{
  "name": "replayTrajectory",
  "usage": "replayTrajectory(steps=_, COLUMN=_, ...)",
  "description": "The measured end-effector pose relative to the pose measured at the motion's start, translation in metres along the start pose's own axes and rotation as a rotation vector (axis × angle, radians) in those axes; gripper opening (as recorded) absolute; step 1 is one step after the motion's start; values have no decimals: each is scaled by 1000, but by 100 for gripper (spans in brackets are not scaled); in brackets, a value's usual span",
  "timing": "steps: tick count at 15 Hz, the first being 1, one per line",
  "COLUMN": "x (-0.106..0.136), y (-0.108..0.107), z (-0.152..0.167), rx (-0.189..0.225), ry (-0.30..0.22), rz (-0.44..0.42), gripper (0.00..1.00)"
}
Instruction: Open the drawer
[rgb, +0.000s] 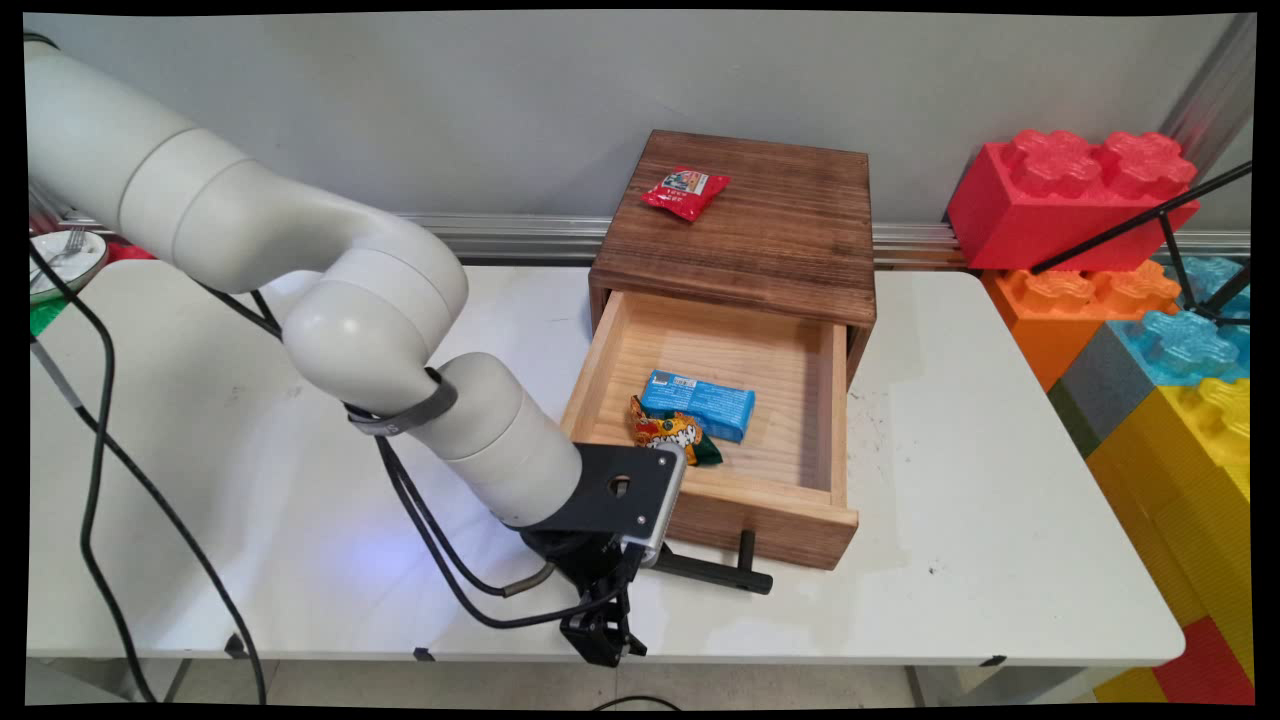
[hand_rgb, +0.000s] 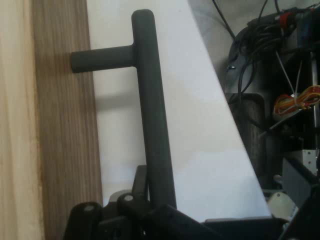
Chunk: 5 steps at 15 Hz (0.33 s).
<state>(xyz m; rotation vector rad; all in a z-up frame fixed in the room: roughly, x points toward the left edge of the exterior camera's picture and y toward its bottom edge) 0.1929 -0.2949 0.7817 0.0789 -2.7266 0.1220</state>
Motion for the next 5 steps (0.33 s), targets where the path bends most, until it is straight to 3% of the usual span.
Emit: replayTrajectory(steps=5, x=0, y=7, z=0, rx=-3, ry=4, rz=7, gripper=100)
